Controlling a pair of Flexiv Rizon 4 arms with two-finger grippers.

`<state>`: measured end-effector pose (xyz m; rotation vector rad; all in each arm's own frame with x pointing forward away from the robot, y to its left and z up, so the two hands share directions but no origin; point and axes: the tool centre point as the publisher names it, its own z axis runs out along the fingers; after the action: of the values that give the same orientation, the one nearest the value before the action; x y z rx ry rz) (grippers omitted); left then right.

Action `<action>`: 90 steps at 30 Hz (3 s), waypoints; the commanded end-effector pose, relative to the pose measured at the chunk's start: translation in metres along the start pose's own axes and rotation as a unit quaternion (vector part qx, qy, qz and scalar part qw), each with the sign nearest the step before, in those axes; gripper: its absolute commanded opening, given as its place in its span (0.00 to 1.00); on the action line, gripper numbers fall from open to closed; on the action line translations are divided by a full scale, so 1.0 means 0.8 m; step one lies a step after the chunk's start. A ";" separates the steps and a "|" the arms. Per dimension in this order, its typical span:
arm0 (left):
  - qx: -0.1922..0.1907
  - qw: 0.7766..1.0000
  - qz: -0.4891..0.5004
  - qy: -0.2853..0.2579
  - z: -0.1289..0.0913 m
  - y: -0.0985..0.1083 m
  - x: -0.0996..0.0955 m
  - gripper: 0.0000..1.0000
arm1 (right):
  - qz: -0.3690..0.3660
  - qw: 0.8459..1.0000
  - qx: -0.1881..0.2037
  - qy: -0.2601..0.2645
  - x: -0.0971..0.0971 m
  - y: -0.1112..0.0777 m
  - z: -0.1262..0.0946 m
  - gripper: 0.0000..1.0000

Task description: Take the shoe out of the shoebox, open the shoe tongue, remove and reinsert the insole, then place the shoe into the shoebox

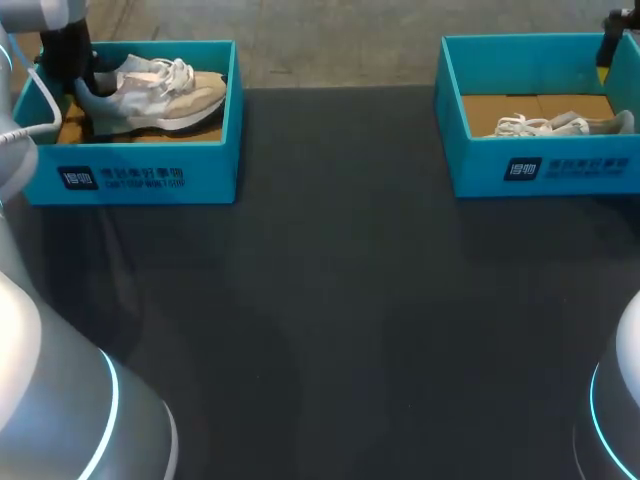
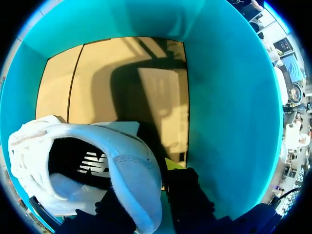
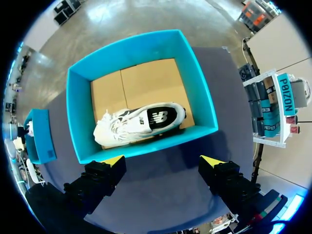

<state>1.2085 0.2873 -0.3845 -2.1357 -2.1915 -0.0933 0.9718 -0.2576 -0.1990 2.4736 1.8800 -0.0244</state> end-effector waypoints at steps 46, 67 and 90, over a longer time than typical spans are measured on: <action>-0.066 0.995 -0.069 -0.039 -0.232 -0.112 0.007 0.00 | 0.000 1.000 -0.001 0.000 -0.001 -0.001 0.000 1.00; -0.111 0.992 -0.042 -0.043 -0.313 -0.300 -0.059 0.00 | 0.000 1.000 -0.001 0.000 -0.001 -0.001 0.000 1.00; -0.135 0.990 0.031 -0.024 -0.306 -0.488 -0.168 0.00 | 0.000 1.000 -0.001 0.000 -0.001 -0.001 0.000 1.00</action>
<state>0.8556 0.1229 -0.1514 -2.1389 -2.0590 0.1334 0.9718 -0.2576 -0.1990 2.4736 1.8800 -0.0244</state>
